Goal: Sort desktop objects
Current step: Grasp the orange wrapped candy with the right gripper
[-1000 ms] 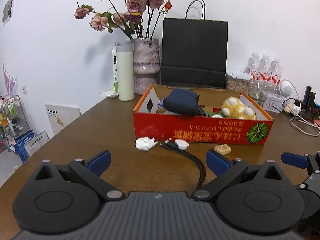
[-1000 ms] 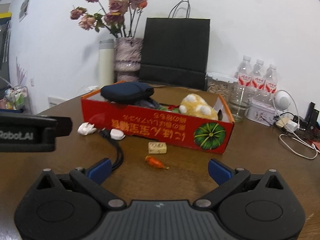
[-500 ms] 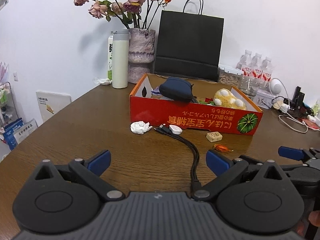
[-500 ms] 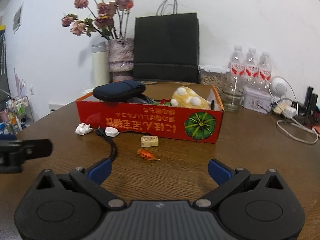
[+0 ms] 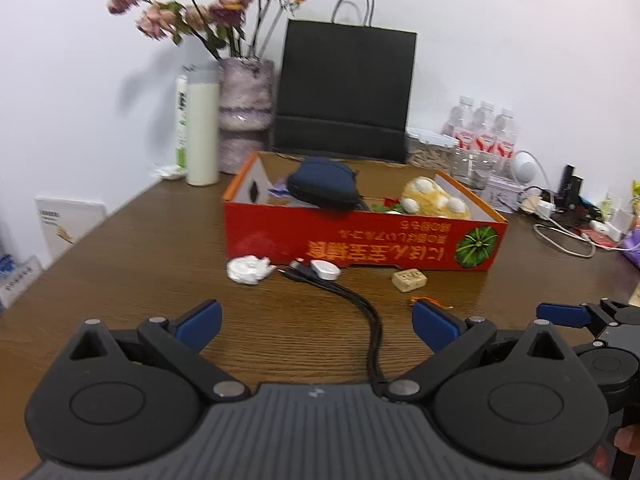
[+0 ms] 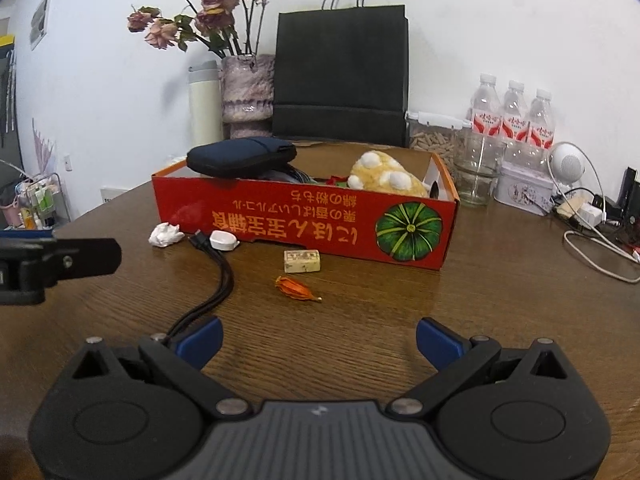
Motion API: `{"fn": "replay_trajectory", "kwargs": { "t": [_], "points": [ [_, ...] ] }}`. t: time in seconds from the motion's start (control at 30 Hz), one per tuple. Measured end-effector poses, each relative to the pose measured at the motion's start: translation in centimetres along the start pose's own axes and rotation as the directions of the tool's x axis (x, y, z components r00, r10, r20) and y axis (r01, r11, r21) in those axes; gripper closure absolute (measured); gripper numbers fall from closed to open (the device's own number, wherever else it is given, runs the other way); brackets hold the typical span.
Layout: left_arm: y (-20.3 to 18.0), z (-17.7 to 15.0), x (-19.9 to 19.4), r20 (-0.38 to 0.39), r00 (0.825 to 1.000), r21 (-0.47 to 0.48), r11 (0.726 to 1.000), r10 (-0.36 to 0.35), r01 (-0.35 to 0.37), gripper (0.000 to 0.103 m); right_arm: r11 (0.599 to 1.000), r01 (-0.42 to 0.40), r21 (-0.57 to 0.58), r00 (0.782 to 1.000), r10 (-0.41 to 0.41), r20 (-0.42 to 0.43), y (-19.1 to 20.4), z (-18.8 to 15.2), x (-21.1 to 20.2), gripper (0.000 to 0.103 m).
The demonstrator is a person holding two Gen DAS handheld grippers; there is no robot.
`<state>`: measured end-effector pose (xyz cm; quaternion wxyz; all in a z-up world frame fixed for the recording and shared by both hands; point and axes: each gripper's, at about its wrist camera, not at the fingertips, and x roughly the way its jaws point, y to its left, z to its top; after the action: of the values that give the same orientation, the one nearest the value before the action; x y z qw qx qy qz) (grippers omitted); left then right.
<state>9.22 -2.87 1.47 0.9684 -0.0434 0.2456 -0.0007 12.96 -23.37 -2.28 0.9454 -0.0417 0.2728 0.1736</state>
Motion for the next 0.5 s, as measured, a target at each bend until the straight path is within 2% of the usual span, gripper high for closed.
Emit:
{"fn": "replay_trajectory", "kwargs": {
  "t": [0.23,0.4,0.5],
  "points": [
    [0.4,-0.1,3.5,-0.054,0.995,0.001,0.997,-0.078,0.078,0.000,1.000,-0.008,0.007,1.000,0.008,0.000,-0.2,-0.1,0.5,0.000],
    [0.4,0.6,6.0,-0.073,0.992,0.030,0.994,-0.102,0.104,0.000,1.000,-0.012,-0.006,1.000,0.013,0.016,-0.1,0.3,1.1,0.003],
    [0.9,1.1,7.2,-0.079,0.990,0.014,0.993,-0.118,0.120,0.000,0.998,-0.013,-0.060,1.000,0.013,0.003,0.5,1.0,2.4,0.010]
  ]
}}
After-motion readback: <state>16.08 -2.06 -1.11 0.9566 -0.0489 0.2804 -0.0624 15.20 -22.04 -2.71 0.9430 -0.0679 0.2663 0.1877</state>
